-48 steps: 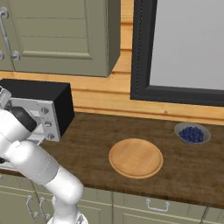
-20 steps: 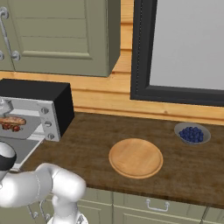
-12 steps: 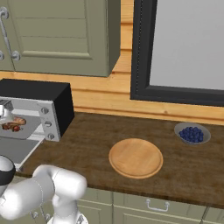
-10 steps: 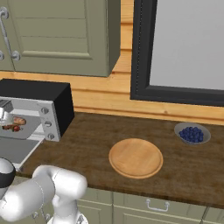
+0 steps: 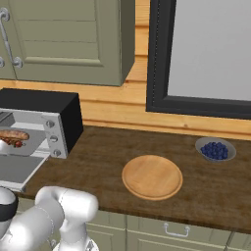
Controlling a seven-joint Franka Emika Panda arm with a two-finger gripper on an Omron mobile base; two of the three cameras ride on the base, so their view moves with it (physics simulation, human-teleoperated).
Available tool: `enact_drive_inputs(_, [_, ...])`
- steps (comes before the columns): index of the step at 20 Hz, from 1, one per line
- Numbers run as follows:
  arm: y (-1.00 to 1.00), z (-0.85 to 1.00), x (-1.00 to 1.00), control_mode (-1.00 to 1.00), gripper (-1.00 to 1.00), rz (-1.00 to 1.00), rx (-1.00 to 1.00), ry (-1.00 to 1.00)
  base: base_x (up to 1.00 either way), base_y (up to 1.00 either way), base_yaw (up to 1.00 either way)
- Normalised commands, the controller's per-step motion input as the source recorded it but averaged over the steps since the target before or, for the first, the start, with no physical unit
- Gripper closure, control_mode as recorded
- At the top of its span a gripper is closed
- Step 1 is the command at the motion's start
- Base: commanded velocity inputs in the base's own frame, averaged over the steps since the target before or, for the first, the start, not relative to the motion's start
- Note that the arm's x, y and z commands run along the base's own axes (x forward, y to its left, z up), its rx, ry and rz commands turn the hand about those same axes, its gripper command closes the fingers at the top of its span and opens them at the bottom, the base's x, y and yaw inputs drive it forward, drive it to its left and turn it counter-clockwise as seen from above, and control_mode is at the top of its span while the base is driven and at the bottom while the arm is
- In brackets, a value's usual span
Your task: Pick up the kebab skewer and baguette bread, and place them inside the toaster oven. Close the toaster oven door and start by setting the timer.
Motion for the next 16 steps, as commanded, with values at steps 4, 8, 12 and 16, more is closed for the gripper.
enact_drive_inputs(4, [0.00, -0.06, -0.02, -1.00, -1.00, -0.13, 0.01, -0.06, 0.00, 0.00, 0.00])
enact_drive_inputs(8, [0.00, 0.00, 0.05, -1.00, -1.00, -0.07, 0.00, -0.07, 0.00, 0.00, 0.00])
enact_drive_inputs(12, [0.00, 0.00, 0.07, -1.00, -1.00, -0.02, 0.00, -0.12, 0.00, 0.00, 0.00])
enact_drive_inputs(16, [0.00, 0.00, 0.06, -1.00, -1.00, -0.01, 0.00, -0.15, 0.00, 0.00, 0.00])
